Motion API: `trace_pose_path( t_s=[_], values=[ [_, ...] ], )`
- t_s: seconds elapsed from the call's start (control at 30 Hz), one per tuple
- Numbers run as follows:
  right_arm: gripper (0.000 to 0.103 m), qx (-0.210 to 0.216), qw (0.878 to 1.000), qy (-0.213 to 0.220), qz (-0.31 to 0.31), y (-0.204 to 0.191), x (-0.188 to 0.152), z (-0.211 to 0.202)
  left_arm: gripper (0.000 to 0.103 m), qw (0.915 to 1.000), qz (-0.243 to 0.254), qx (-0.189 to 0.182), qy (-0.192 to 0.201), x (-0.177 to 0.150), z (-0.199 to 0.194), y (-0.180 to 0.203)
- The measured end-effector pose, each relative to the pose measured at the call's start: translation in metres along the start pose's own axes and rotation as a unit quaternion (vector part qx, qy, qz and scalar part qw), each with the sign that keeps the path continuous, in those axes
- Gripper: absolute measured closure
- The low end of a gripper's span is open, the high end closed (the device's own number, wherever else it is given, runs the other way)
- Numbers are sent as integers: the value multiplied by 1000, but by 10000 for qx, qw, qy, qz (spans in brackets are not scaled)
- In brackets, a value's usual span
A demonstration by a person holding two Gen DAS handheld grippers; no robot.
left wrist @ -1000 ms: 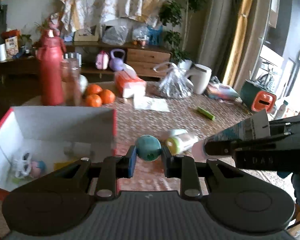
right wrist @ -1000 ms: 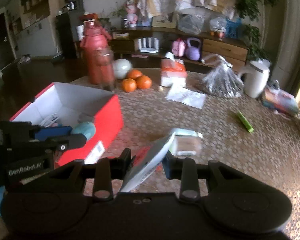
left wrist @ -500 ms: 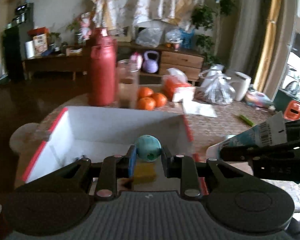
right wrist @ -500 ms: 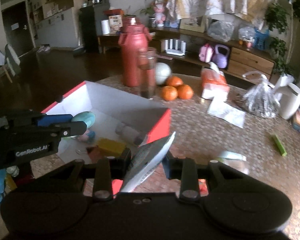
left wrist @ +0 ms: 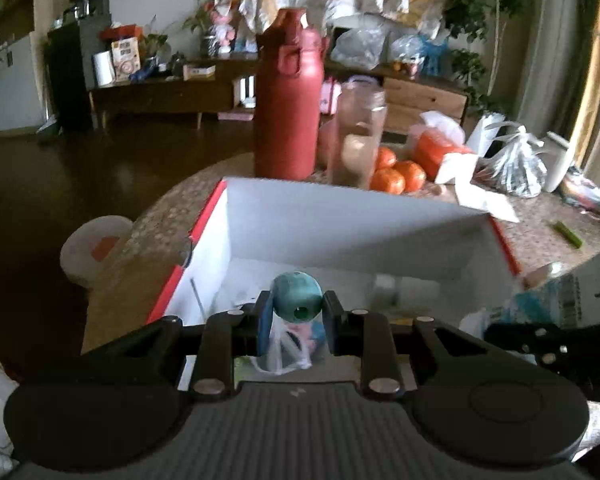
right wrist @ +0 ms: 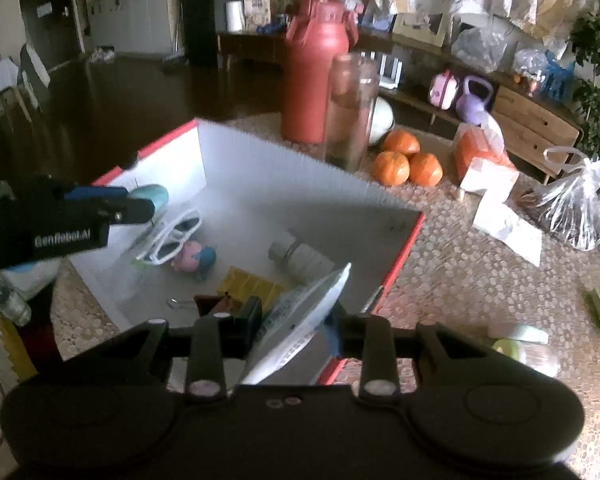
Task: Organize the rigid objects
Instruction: 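Carry the teal ball in the left gripper into the shoebox while the right gripper carries the tube there, then open the left gripper to drop the teal ball while the right gripper releases the tube in the box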
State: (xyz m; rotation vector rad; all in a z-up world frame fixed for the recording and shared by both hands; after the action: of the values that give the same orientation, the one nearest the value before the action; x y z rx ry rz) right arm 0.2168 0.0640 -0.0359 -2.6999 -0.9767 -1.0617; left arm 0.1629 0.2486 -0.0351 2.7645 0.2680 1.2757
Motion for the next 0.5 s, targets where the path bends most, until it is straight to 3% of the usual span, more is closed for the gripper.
trace_pose_path(
  t_s=[0.23,0.5],
  values=[
    [71,4,9993,-288,-224,-17,-6,23,77,9997,-14,158,-207,7,29,-13],
    [70,47,9990,-286,-342,-23,-6,29,77,9988,-65,173,-447,20,56,-12]
  ],
)
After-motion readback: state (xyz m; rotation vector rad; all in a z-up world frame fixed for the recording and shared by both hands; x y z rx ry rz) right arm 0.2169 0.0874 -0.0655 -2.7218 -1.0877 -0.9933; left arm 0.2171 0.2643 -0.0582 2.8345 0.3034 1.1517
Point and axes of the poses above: each gripper's, at about its wrist camera, not at the fingertips, and z roughly the way its jaws point, y to its right, x to its top, the point moved 1 cm from there along z, roughly the way its jaws point, and after that the axes turned 9 degrees about -x, right-handed, at the moved point
